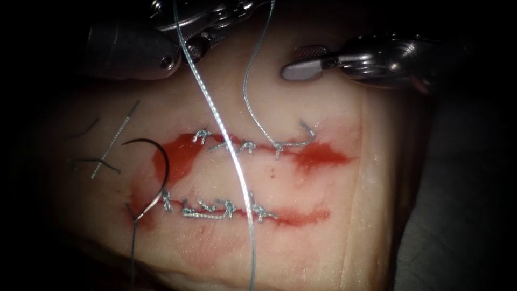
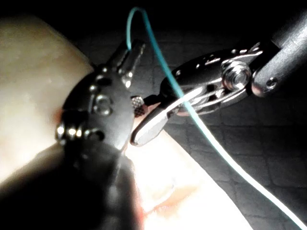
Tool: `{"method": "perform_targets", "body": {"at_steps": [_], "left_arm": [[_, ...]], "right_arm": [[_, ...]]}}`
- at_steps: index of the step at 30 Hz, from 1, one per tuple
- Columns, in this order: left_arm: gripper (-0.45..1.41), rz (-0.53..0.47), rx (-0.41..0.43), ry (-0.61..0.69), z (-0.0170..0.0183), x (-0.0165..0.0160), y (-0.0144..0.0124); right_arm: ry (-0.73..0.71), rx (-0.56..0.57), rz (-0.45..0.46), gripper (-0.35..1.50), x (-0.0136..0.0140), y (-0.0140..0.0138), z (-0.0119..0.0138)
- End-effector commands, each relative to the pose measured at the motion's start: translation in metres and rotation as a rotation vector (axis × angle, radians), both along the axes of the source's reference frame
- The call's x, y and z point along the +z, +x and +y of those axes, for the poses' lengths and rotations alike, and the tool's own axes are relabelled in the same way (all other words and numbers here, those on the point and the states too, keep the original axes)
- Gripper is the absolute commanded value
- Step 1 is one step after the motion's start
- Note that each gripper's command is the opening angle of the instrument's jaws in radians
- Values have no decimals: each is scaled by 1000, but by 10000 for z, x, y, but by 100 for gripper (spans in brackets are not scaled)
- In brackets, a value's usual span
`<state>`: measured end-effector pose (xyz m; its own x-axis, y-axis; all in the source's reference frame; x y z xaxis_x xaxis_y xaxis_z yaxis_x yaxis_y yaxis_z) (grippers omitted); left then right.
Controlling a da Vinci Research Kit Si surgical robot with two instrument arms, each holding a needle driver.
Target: Wound Closure
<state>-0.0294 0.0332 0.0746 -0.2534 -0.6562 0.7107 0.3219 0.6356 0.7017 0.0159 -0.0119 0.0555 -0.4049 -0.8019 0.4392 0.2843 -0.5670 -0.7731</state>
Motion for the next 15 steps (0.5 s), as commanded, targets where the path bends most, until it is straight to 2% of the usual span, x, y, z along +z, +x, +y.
{"method": "perform_targets", "body": {"at_steps": [1, 7, 15], "left_arm": [[-45, 4, 0, -8, 3, 5, -4], [-45, 2, -3, -16, 3, 5, -5], [-45, -5, -12, -38, 5, 1, -4]], "right_arm": [[-8, -41, 40, 123, 11, 10, -11], [38, -135, 160, 123, 17, 18, -22], [85, -238, 249, 128, 15, 29, -27]]}}
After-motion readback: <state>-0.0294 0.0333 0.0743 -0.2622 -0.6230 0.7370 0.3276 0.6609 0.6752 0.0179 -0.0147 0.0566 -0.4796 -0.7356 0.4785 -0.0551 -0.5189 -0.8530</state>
